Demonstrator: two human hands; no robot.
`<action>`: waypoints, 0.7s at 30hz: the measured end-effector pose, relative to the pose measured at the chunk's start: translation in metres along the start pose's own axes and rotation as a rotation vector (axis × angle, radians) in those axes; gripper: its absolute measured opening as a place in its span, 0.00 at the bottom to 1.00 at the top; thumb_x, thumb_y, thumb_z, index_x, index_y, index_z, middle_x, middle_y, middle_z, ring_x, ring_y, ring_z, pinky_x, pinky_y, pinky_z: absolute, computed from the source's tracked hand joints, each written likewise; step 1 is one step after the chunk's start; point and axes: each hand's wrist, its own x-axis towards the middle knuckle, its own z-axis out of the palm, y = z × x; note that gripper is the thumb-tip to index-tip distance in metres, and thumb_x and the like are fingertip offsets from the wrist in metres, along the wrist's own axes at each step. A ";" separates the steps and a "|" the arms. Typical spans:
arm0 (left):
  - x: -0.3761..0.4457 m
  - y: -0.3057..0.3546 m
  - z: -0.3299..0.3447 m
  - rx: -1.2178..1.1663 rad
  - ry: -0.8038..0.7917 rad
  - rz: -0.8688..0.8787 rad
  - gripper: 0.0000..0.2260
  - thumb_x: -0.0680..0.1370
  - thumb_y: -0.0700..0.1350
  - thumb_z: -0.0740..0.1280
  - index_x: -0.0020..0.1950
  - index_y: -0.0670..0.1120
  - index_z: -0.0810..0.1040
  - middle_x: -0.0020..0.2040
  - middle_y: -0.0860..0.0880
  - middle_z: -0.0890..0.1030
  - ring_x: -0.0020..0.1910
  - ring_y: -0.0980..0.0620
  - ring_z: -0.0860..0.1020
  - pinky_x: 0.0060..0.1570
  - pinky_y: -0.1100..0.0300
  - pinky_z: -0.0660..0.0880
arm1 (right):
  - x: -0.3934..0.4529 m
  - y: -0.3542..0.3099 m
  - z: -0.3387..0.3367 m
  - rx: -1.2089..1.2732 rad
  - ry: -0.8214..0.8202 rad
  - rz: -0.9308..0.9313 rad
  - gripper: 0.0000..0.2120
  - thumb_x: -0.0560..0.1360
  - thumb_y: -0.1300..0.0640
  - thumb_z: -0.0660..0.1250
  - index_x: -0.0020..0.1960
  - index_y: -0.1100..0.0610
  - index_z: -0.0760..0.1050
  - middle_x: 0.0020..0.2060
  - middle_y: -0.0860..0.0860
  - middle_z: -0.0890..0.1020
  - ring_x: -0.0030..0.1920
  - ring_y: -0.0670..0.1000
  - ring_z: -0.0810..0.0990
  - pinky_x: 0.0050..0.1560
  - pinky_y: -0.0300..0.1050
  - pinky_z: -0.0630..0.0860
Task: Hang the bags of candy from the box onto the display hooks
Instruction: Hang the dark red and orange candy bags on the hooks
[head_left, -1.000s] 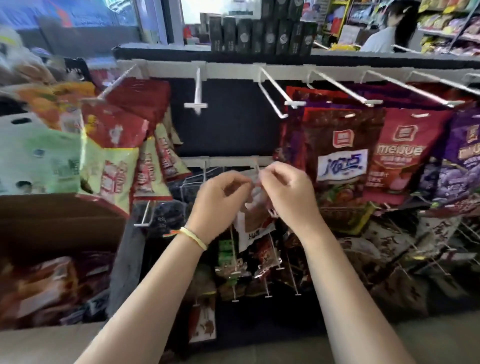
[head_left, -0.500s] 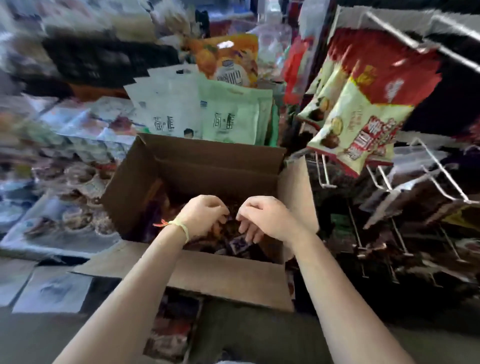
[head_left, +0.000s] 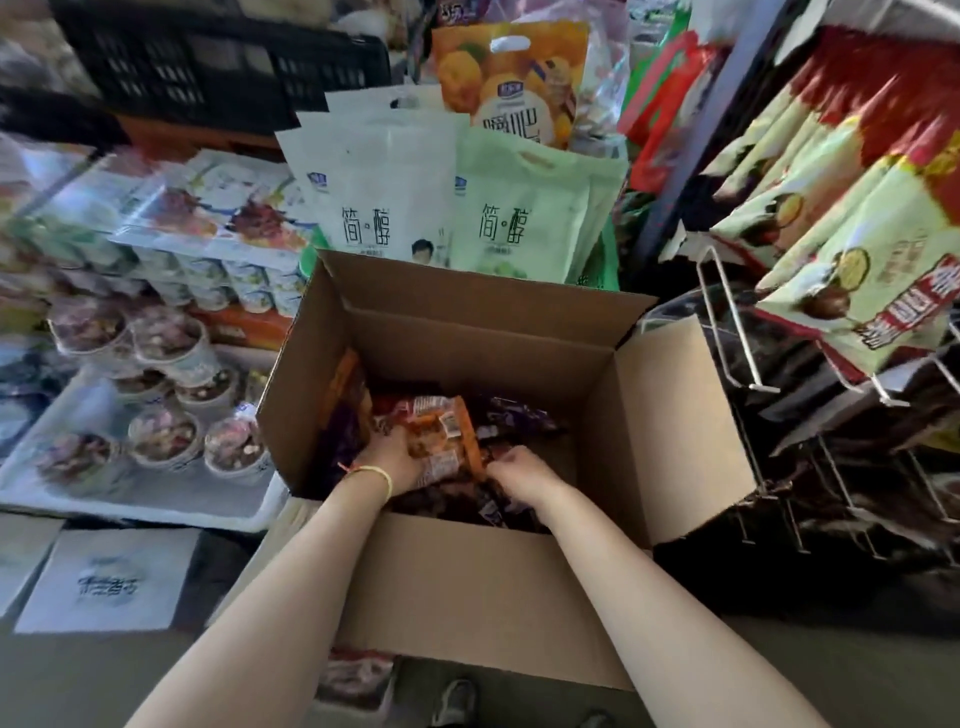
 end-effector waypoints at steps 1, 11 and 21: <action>0.007 -0.001 0.003 -0.052 -0.022 -0.030 0.26 0.78 0.52 0.66 0.74 0.44 0.67 0.70 0.41 0.74 0.67 0.39 0.74 0.65 0.52 0.73 | 0.000 -0.002 0.001 0.016 0.002 -0.001 0.19 0.65 0.38 0.67 0.44 0.53 0.75 0.38 0.51 0.78 0.47 0.57 0.80 0.51 0.51 0.80; 0.019 -0.002 0.002 -0.256 -0.026 -0.068 0.26 0.81 0.47 0.66 0.77 0.44 0.63 0.73 0.41 0.70 0.71 0.39 0.70 0.66 0.53 0.68 | 0.031 -0.014 0.020 0.324 -0.032 0.003 0.20 0.74 0.54 0.72 0.64 0.53 0.71 0.55 0.48 0.80 0.58 0.53 0.79 0.50 0.44 0.74; 0.025 -0.004 0.008 -0.536 -0.102 -0.044 0.24 0.80 0.45 0.68 0.75 0.47 0.68 0.69 0.45 0.75 0.69 0.43 0.72 0.58 0.60 0.66 | 0.047 -0.017 0.026 0.537 -0.080 0.118 0.18 0.78 0.53 0.66 0.67 0.54 0.73 0.59 0.54 0.81 0.57 0.52 0.80 0.45 0.47 0.78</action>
